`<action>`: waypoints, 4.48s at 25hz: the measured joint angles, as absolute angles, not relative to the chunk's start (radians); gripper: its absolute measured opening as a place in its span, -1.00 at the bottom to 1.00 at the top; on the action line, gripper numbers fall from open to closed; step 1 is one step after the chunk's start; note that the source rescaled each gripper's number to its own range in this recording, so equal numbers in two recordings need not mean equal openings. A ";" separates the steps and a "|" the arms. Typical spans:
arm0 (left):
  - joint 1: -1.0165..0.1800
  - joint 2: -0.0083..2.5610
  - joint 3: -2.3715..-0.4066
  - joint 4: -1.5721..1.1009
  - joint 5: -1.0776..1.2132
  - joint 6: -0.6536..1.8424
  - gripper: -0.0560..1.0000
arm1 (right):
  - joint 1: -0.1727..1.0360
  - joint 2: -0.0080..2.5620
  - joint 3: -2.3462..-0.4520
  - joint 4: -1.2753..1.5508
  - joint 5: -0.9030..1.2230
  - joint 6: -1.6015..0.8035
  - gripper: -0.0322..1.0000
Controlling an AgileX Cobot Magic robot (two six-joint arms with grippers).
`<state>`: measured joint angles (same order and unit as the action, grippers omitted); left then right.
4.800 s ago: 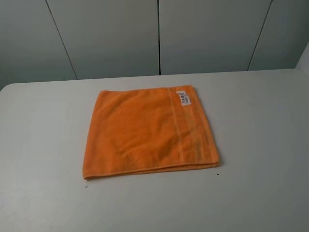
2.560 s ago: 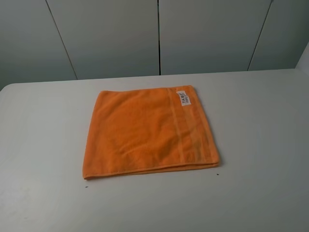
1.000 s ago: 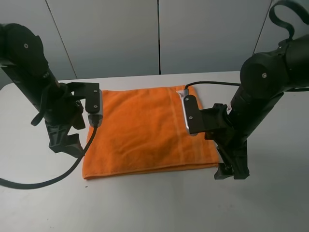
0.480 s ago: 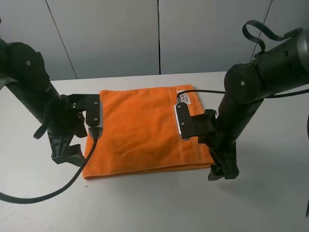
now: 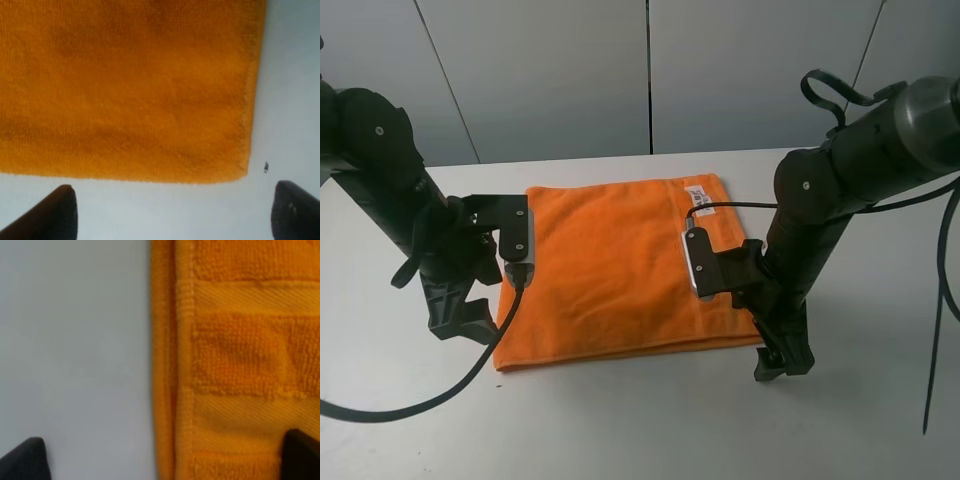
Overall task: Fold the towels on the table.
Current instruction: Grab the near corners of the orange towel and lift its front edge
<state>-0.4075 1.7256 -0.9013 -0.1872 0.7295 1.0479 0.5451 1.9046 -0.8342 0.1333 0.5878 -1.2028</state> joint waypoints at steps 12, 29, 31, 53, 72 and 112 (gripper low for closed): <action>-0.408 1.726 -0.901 -0.208 0.702 1.048 0.99 | 0.545 1.927 -0.844 0.103 0.561 -1.217 1.00; -0.606 1.717 -0.901 -0.099 0.649 0.859 0.99 | 0.545 1.927 -0.844 0.101 0.556 -1.217 1.00; -0.608 1.717 -0.901 -0.065 0.634 0.809 0.99 | 0.545 1.927 -0.844 0.101 0.556 -1.217 1.00; -0.608 1.726 -0.711 0.007 0.419 0.664 0.99 | 0.545 1.927 -0.844 0.111 0.551 -1.212 1.00; -0.687 1.818 -0.711 0.142 0.369 0.509 0.99 | 0.544 1.927 -0.844 0.114 0.549 -1.209 1.00; -0.742 1.864 -0.721 0.142 0.340 0.448 -0.68 | 0.539 1.932 -0.844 0.150 0.514 -1.203 0.04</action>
<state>-0.7419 1.8642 -0.7207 0.1422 0.3401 0.4480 0.5392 1.9315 -0.8440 0.1496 0.5137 -1.2030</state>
